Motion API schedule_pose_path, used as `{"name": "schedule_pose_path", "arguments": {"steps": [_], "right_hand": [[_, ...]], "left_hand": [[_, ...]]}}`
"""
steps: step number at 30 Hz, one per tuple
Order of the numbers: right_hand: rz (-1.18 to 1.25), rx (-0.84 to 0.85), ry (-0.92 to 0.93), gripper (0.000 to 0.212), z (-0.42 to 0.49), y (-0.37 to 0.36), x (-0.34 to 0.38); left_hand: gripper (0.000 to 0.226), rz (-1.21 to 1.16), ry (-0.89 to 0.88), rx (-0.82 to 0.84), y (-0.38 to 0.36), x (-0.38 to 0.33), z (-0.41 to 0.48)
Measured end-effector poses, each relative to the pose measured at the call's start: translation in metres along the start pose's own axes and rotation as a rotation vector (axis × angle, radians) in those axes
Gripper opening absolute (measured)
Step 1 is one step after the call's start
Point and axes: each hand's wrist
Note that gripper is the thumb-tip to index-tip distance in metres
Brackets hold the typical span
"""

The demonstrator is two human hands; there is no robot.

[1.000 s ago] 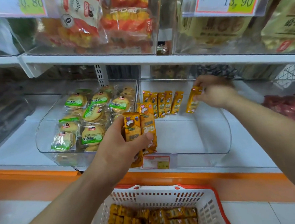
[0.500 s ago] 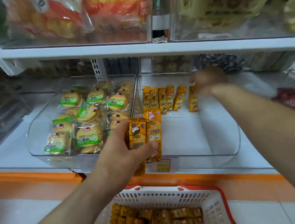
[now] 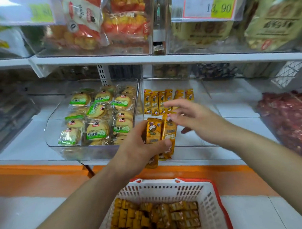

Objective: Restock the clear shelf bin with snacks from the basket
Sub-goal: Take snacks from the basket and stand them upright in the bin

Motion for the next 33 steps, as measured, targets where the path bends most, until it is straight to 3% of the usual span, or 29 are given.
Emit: {"name": "schedule_pose_path", "arguments": {"steps": [3, 7, 9, 14, 19, 21, 25, 28, 31, 33], "right_hand": [[0.031, -0.087, 0.02, 0.018, -0.018, -0.01, 0.001], [0.365, -0.22, -0.055, 0.016, -0.031, -0.006, 0.0], [0.399, -0.176, -0.089, 0.021, -0.035, -0.006, -0.002], [0.344, 0.113, -0.197, 0.039, -0.043, -0.02, -0.001], [0.375, 0.083, -0.217, 0.051, -0.041, -0.027, 0.006], [0.387, 0.09, -0.203, 0.056, -0.04, -0.023, 0.005], [0.256, 0.031, -0.151, 0.043, -0.035, -0.001, 0.003], [0.13, -0.114, -0.118, 0.043, -0.021, 0.024, -0.005], [-0.123, -0.207, -0.088, 0.043, 0.011, 0.047, -0.018], [-0.417, -0.231, -0.065, 0.043, 0.038, 0.061, -0.032]], "left_hand": [[0.031, -0.003, -0.01, 0.029, -0.006, 0.0, -0.006], [0.027, -0.047, 0.04, -0.031, -0.006, 0.0, -0.01], [0.024, -0.016, 0.029, -0.064, -0.001, -0.002, -0.009], [0.028, -0.052, -0.023, -0.114, 0.005, -0.004, -0.009], [0.047, -0.082, -0.031, -0.149, -0.001, -0.005, -0.006], [0.044, -0.091, -0.009, -0.138, 0.0, -0.005, -0.003], [0.017, -0.076, 0.076, -0.11, 0.011, -0.004, 0.004], [0.021, -0.063, 0.117, -0.095, 0.024, -0.005, 0.009], [0.015, -0.021, 0.089, -0.089, 0.031, -0.006, 0.011], [0.014, 0.079, -0.007, -0.156, 0.031, -0.006, 0.013]]}}
Point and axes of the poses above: each hand's wrist, its own z-axis towards the middle knuckle, its own y-axis out of the back of the hand, x = y × z, and after that the axes turned 3 degrees about -z, right-handed
